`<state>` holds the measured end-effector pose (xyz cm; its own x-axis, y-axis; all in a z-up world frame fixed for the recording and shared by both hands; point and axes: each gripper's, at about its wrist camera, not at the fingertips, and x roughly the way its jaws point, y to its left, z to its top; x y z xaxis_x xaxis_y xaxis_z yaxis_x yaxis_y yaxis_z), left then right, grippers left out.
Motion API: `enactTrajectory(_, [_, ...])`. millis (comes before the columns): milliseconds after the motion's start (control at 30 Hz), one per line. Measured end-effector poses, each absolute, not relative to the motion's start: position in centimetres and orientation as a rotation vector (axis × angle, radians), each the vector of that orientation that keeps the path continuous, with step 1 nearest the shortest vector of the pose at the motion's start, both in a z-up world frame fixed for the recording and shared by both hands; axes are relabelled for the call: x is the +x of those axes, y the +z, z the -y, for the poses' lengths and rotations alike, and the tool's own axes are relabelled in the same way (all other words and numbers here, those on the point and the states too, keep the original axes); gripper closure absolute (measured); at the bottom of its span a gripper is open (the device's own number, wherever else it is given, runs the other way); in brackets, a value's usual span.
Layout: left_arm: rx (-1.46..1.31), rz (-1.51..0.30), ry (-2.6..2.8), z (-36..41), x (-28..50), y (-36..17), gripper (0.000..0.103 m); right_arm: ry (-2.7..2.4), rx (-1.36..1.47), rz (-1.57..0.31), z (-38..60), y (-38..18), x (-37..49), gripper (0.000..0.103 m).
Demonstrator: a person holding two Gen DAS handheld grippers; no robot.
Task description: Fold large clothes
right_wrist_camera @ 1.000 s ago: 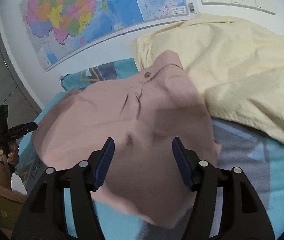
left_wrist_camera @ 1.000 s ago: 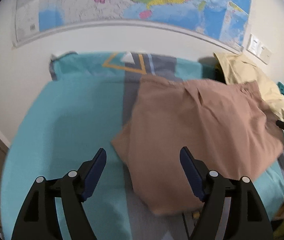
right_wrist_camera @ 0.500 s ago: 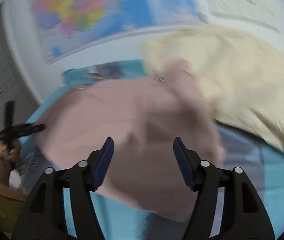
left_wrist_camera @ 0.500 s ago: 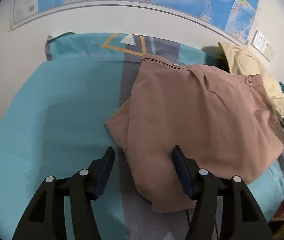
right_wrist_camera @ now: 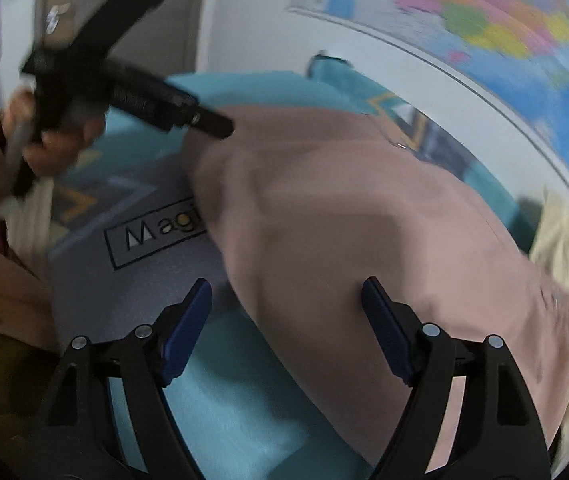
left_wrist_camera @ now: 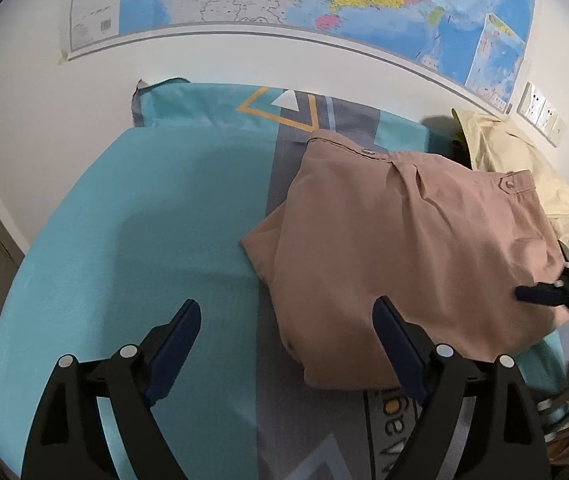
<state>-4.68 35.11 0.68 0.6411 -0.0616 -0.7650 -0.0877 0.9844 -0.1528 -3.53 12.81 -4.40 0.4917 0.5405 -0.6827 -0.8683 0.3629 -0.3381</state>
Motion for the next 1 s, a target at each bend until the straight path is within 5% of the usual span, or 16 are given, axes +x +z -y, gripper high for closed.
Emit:
enactTrajectory(233, [-0.232,-0.894,-0.031,-34.8,-6.5,0.3,0.019,0.881,-0.872,-0.439,-15.3,-6.7,-3.6,0.030])
enactTrajectory(467, [-0.250,-0.918,-0.098,-33.4,-7.4,-0.3,0.019,0.913,-0.742,-0.499,-14.0,-5.5,-2.3,0.079])
enactTrajectory(567, [-0.322,-0.941,-0.181,-32.7,-7.6,-0.9,0.019,0.952,-0.620,-0.550,-13.2,-3.9,-1.2,0.088])
enactTrajectory(833, [-0.487,-0.924,-0.340,-31.2,-6.2,-1.3,0.019,0.997,-0.440,-0.633,-12.1,-2.3,0.8,0.088])
enactTrajectory(1000, [-0.712,-0.907,-0.394,-31.8,-4.1,-2.1,0.017,0.995,-0.425,-0.660,-11.9,-2.6,0.7,0.078])
